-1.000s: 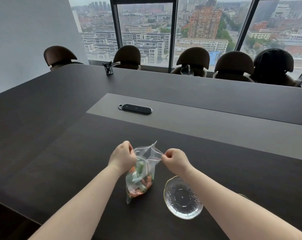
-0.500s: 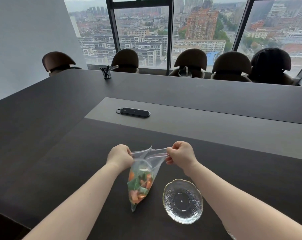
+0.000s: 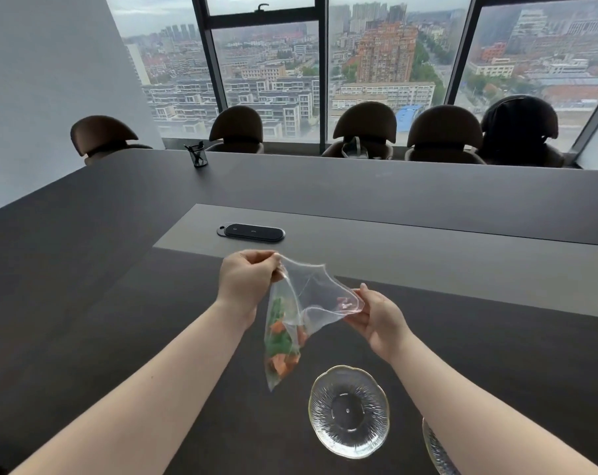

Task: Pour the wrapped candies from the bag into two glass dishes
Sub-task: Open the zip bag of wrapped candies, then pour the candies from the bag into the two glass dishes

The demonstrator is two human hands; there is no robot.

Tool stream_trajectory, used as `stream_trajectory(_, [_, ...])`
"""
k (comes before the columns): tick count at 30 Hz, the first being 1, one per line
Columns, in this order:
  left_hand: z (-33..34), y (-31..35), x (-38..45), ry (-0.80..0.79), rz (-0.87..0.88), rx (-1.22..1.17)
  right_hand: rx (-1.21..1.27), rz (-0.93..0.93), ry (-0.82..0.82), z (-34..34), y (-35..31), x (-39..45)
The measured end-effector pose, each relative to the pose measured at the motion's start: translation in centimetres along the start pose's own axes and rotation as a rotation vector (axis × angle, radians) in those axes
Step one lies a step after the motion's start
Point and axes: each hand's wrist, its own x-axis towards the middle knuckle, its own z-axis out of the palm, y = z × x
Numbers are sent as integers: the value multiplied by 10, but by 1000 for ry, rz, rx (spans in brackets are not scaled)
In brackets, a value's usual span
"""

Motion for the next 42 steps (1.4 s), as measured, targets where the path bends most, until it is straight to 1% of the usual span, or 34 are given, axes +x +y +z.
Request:
stream_trajectory(3, [16,28,-2,-66,5,-115,-87,105,35,-15,15,6])
stream_trajectory(5, [24,43,-4,-95,5,-168,-102,186,42,-22,25,7])
stream_trajectory(11, [46,52,-10,-177,-47,-267,146,349,-37,-32,49,15])
stream_trajectory(14, [53,46,-11,-223,-66,-275,406,420,-157,-34,62,15])
stream_trajectory(16, [54,41,-8,-232,-68,-248,478,412,-204,-37,63,10])
stream_trajectory(18, [50,33,-2,-250,-69,-205,478,377,-231,-46,60,9])
stream_trajectory(21, [40,15,9,-260,-77,-114,473,337,-215,-67,54,9])
stream_trajectory(24, [28,-9,18,-263,-95,63,423,299,-162,-85,49,7])
stream_trajectory(27, [22,-33,21,-271,-131,177,342,278,-42,-104,44,6])
stream_trajectory(29, [23,-50,22,-271,-122,270,284,243,22,-114,41,6])
stream_trajectory(31, [24,-69,22,-280,-92,416,184,156,81,-125,38,4])
stream_trajectory(34, [27,-100,20,-284,-66,641,68,144,106,-132,33,-3])
stream_trajectory(38, [32,-133,15,-330,-150,729,-94,54,199,-137,26,-11])
stream_trajectory(42, [40,-161,5,-396,-245,670,-207,23,234,-141,25,-15])
